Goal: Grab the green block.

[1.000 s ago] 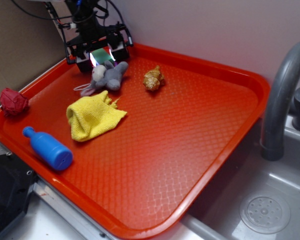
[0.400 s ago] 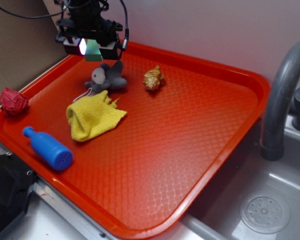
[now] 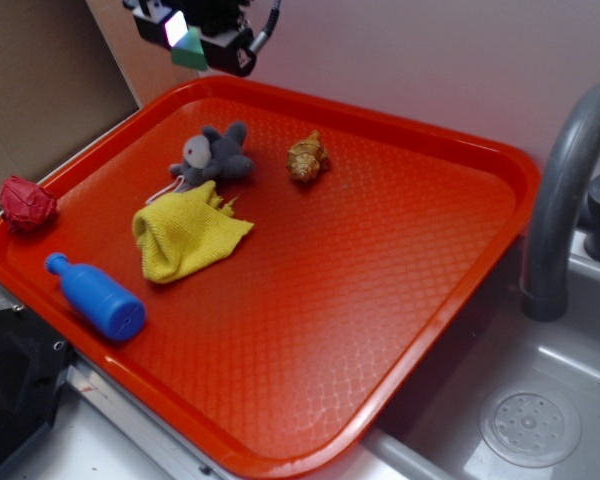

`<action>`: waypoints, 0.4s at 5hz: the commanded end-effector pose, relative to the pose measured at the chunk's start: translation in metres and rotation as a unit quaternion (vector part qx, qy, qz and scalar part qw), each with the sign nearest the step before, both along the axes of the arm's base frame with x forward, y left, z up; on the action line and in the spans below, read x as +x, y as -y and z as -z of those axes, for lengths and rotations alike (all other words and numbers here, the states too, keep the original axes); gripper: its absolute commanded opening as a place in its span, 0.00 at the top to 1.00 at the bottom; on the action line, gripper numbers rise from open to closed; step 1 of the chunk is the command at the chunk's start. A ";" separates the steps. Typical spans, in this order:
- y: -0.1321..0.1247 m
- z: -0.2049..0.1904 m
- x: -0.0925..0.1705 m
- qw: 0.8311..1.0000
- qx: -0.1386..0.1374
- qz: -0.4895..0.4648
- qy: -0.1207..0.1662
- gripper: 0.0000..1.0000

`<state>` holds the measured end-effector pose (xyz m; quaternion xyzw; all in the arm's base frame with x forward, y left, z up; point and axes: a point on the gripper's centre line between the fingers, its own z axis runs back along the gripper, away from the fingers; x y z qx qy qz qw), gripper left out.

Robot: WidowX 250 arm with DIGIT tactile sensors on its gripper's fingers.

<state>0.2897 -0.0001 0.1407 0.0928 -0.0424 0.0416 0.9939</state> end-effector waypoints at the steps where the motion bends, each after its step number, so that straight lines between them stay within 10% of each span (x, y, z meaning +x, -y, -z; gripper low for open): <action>1: 0.022 -0.084 -0.028 0.993 -0.055 0.099 0.015 1.00; 2: 0.026 -0.113 -0.046 0.990 -0.075 0.116 0.038 1.00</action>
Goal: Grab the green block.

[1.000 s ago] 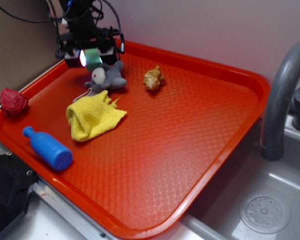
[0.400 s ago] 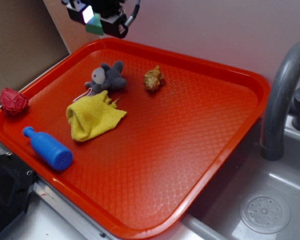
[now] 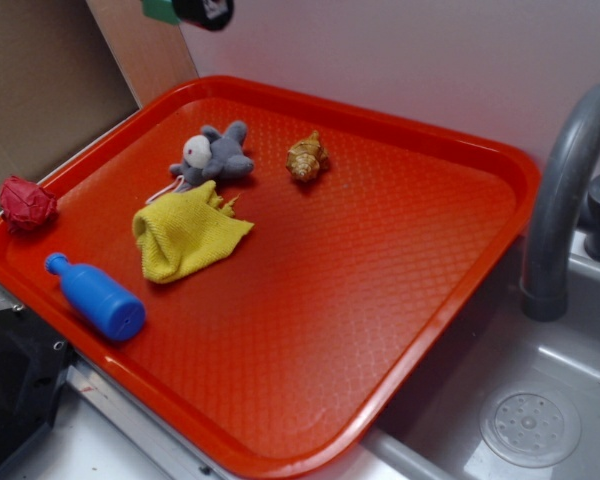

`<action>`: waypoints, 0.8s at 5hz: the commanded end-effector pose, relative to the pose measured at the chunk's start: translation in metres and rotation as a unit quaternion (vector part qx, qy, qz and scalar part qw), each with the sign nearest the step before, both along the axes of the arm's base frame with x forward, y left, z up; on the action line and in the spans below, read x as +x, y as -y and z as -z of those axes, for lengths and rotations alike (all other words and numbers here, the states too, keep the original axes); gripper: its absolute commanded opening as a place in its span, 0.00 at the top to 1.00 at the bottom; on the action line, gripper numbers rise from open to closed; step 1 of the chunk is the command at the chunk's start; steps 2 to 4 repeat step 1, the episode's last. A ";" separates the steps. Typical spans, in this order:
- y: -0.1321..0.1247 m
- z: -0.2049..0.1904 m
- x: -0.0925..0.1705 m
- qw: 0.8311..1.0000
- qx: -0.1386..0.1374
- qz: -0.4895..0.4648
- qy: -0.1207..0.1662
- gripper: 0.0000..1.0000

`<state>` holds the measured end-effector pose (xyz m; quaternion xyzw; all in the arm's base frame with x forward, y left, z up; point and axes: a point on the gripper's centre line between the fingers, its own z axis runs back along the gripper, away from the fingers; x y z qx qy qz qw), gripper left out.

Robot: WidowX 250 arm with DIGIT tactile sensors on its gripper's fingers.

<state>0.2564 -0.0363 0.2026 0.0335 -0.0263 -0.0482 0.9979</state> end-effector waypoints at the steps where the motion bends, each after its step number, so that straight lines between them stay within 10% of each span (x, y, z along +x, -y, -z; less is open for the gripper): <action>1: -0.015 -0.049 -0.016 0.998 -0.025 0.046 0.046 1.00; 4: -0.015 -0.049 -0.016 0.998 -0.025 0.046 0.046 1.00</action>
